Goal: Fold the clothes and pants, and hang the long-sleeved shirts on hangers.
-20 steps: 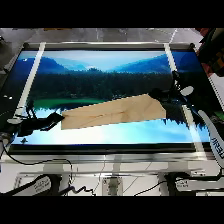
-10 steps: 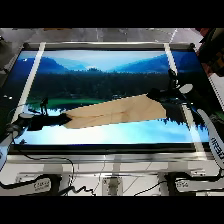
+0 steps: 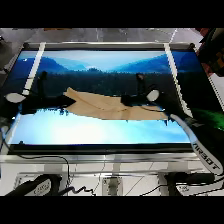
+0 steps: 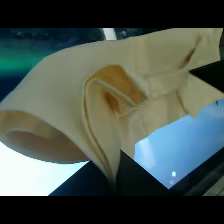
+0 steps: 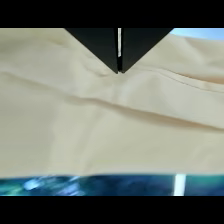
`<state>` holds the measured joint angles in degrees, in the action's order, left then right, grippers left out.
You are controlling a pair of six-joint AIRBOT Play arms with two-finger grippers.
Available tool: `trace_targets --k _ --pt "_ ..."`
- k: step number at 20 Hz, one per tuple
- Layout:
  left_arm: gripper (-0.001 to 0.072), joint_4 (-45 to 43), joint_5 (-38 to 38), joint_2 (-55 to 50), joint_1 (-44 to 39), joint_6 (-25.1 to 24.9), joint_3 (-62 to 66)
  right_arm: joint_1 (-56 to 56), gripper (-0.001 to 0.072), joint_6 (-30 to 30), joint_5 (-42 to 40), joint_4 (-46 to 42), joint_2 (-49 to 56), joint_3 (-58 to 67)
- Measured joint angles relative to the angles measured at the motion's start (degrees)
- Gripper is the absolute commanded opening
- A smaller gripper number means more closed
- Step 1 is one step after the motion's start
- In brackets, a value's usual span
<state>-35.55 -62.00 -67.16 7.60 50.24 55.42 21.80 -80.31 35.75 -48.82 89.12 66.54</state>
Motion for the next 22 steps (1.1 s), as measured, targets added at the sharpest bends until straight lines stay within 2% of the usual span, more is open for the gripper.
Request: trace_targets --k 5,11,14,17,22 --pt "0.0015 -10.80 -2.60 12.44 -3.23 11.54 1.42 12.07 0.0013 -1.40 -4.92 10.36 7.43 5.18" --pt "0.0015 -13.99 -2.03 17.38 -5.25 16.48 1.66 19.52 0.0014 -2.69 -4.46 14.95 14.43 15.32" --pt "0.0014 -12.66 0.28 15.89 -9.14 17.11 1.66 15.74 0.0013 -2.89 0.50 9.05 13.38 16.76" --pt "0.0014 -11.98 6.67 12.00 -17.70 17.86 1.68 7.06 0.0013 -2.93 9.29 -0.09 9.84 17.27" --pt "0.0015 -7.50 28.13 0.28 -38.23 19.85 3.72 -13.22 0.0014 -3.04 22.34 -11.39 2.36 17.53"
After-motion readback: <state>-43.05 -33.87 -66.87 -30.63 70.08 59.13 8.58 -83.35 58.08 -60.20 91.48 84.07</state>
